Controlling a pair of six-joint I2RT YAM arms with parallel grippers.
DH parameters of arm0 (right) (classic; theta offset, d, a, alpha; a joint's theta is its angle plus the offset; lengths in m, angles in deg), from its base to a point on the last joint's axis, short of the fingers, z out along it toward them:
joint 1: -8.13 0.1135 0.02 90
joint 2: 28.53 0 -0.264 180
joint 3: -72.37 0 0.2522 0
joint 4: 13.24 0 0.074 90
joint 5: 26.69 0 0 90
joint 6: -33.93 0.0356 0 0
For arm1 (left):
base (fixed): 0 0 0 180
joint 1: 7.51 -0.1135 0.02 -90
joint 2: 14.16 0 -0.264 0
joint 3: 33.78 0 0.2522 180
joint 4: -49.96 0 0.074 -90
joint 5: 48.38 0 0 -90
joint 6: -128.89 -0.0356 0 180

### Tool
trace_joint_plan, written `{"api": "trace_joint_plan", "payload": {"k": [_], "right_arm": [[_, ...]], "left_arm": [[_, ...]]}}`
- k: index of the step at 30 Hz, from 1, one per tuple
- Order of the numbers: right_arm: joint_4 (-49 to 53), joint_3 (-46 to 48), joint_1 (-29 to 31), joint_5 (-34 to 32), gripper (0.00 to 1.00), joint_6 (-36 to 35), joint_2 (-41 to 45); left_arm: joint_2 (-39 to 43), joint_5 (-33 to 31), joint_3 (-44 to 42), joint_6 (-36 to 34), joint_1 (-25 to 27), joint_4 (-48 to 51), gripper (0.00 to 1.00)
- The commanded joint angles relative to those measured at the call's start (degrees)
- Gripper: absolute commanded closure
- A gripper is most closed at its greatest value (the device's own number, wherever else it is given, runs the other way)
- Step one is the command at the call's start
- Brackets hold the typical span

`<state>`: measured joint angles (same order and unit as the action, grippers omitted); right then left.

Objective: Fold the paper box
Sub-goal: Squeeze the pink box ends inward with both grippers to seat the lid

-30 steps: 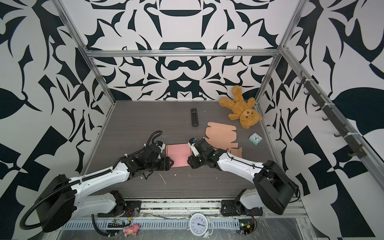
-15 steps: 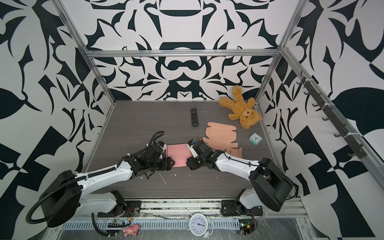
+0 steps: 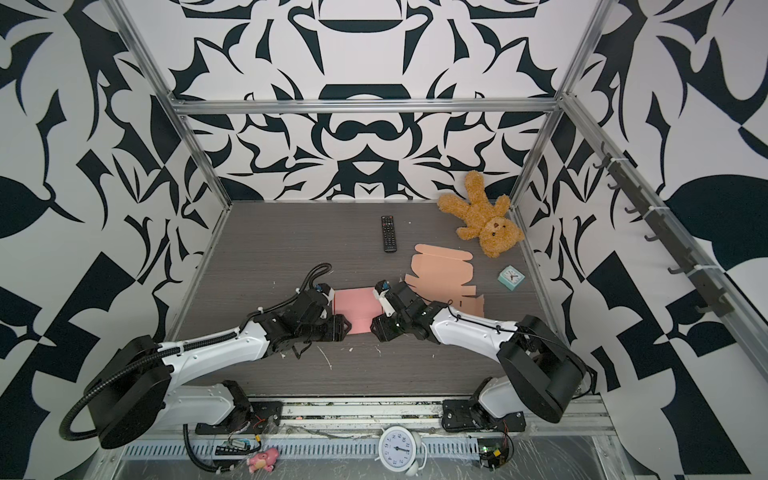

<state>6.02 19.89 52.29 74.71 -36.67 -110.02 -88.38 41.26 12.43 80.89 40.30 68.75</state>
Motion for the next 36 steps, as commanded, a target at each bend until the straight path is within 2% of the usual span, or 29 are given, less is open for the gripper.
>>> {"api": "trace_joint_plan", "payload": {"k": [1,18,32,36], "right_arm": [[-1.63,0.08,0.75,1.06,0.37,0.69,-0.47],[-3.69,1.23,1.54,0.91,0.37,1.98,-0.5],[-4.09,1.63,1.47,-1.1,0.43,1.67,-1.31],[-4.1,1.37,1.52,-1.63,0.48,1.39,-1.52]], "left_arm": [[-0.48,0.37,-0.99,1.15,0.51,-1.31,0.31],[-0.3,-0.59,-1.6,2.01,1.14,-1.69,0.34],[-1.01,-1.48,-2.38,2.74,1.13,-2.46,0.38],[-1.56,-1.57,-2.39,2.72,1.14,-2.66,0.39]]}}
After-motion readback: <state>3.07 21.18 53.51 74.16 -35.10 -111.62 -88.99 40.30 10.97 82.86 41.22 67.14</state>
